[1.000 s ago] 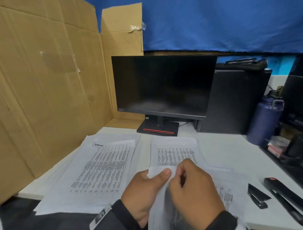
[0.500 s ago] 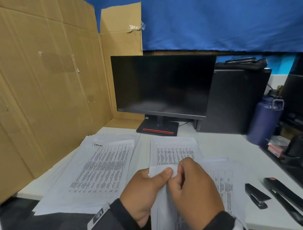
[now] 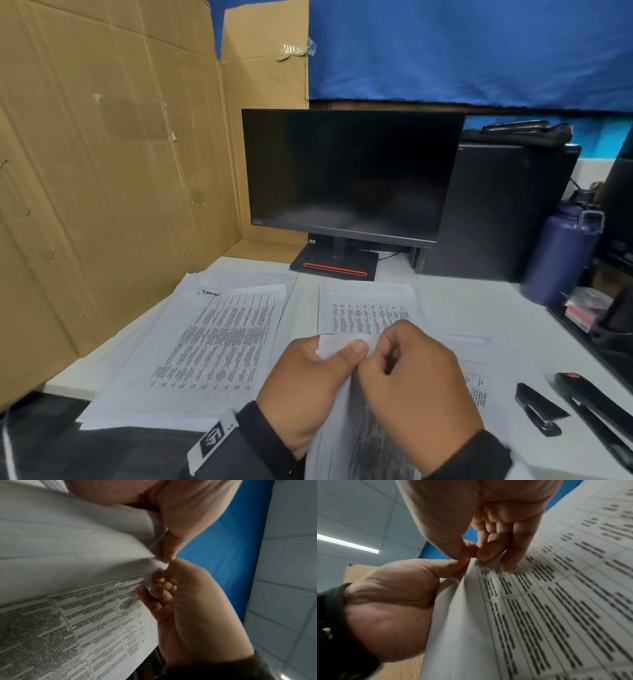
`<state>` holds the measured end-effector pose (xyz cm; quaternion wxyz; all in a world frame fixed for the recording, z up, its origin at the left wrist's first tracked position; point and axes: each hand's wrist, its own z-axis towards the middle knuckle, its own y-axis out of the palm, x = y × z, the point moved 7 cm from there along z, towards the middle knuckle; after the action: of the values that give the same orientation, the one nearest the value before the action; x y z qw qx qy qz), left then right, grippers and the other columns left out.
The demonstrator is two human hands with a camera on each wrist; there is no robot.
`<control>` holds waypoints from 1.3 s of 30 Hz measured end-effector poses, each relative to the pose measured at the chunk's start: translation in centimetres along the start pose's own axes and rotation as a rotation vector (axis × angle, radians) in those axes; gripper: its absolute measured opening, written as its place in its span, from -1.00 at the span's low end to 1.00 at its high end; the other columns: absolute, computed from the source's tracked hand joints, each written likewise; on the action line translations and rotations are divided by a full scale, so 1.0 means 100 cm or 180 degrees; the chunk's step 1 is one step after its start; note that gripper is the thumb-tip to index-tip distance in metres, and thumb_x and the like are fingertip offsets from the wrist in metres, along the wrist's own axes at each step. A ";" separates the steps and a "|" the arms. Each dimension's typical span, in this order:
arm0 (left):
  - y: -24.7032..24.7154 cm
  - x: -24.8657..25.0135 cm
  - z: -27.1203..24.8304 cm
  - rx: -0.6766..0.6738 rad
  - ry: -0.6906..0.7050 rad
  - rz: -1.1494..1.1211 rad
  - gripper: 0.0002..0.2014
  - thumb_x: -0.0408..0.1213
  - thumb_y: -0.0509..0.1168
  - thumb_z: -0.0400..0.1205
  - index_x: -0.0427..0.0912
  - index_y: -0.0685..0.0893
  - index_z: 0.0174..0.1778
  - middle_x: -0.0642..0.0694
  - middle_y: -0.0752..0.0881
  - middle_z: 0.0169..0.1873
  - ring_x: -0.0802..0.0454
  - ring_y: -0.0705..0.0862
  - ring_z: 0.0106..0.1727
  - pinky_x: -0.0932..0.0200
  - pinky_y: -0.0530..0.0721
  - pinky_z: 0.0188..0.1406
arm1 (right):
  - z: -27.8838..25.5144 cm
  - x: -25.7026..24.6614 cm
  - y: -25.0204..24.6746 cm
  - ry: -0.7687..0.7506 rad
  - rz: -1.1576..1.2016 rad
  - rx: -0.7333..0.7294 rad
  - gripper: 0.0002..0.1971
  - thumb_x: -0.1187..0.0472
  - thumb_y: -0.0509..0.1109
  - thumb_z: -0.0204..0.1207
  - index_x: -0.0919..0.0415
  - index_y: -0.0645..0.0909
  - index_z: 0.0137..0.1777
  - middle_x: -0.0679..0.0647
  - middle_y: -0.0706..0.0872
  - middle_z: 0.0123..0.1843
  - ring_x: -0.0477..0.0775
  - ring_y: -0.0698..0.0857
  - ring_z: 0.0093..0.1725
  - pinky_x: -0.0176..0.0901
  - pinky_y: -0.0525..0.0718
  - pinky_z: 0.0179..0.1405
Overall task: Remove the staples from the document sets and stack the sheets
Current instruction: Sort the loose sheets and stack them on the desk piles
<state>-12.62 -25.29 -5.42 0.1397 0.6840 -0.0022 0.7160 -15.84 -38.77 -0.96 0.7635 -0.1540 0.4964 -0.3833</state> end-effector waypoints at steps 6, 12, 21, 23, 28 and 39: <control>0.000 0.008 0.000 -0.0130 0.0015 0.0032 -0.83 -0.32 0.41 0.70 -0.30 0.90 0.05 -0.32 0.90 0.02 -0.29 0.86 0.14 -0.20 0.76 0.28 | -0.002 -0.011 -0.002 -0.0057 -0.0379 0.0003 -0.83 0.06 0.30 0.49 0.02 0.40 -0.27 -0.06 0.58 -0.43 -0.05 0.58 -0.39 -0.09 0.59 -0.39; -0.004 0.011 0.003 -0.0243 -0.0150 -0.0262 -0.74 -0.21 0.50 0.60 -0.35 0.88 0.05 -0.45 0.85 0.06 -0.37 0.84 0.12 -0.20 0.76 0.24 | -0.008 -0.031 -0.007 -0.0901 -0.0683 0.0315 -0.86 0.05 0.16 0.45 0.07 0.42 -0.26 -0.08 0.43 -0.44 0.07 0.45 -0.58 0.00 0.48 -0.71; -0.003 0.008 0.002 -0.0089 -0.0084 -0.0145 -0.74 -0.20 0.54 0.58 -0.36 0.88 0.00 -0.49 0.85 0.00 -0.37 0.84 0.05 -0.21 0.76 0.17 | -0.005 -0.027 -0.003 -0.0584 -0.0921 -0.0044 -0.84 0.03 0.25 0.50 -0.02 0.36 -0.26 -0.12 0.50 -0.40 0.00 0.56 -0.40 -0.08 0.58 -0.46; -0.001 0.006 0.002 -0.0099 -0.0063 -0.0051 -0.71 -0.15 0.51 0.55 -0.32 0.88 0.02 -0.44 0.87 0.01 -0.44 0.83 0.15 -0.29 0.74 0.26 | -0.002 -0.026 -0.008 -0.0301 -0.0840 -0.0149 -0.84 0.00 0.23 0.54 -0.01 0.38 -0.22 -0.11 0.56 -0.32 -0.03 0.61 -0.29 -0.12 0.62 -0.31; -0.001 0.007 -0.001 -0.0111 -0.0212 -0.0115 -0.84 -0.29 0.46 0.68 -0.30 0.90 0.01 -0.42 0.87 0.00 -0.32 0.84 0.06 -0.17 0.75 0.20 | -0.001 -0.030 -0.005 -0.0213 -0.0885 -0.0198 -0.83 0.00 0.19 0.58 0.02 0.35 -0.20 -0.09 0.55 -0.31 0.01 0.61 -0.30 -0.10 0.60 -0.33; 0.004 -0.004 -0.006 -0.0097 -0.0700 -0.0252 -0.85 -0.33 0.52 0.57 -0.39 0.86 -0.10 -0.52 0.83 -0.07 -0.31 0.78 -0.05 -0.18 0.71 0.05 | -0.007 -0.043 -0.015 -0.1013 -0.0067 0.0416 -0.90 0.15 0.28 0.41 -0.02 0.38 -0.22 -0.13 0.43 -0.39 0.00 0.49 -0.45 -0.18 0.49 -0.56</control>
<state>-13.29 -25.68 -5.75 0.1772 0.7557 -0.0014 0.6305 -18.02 -36.43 2.41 0.8368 -0.1680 0.3416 -0.3935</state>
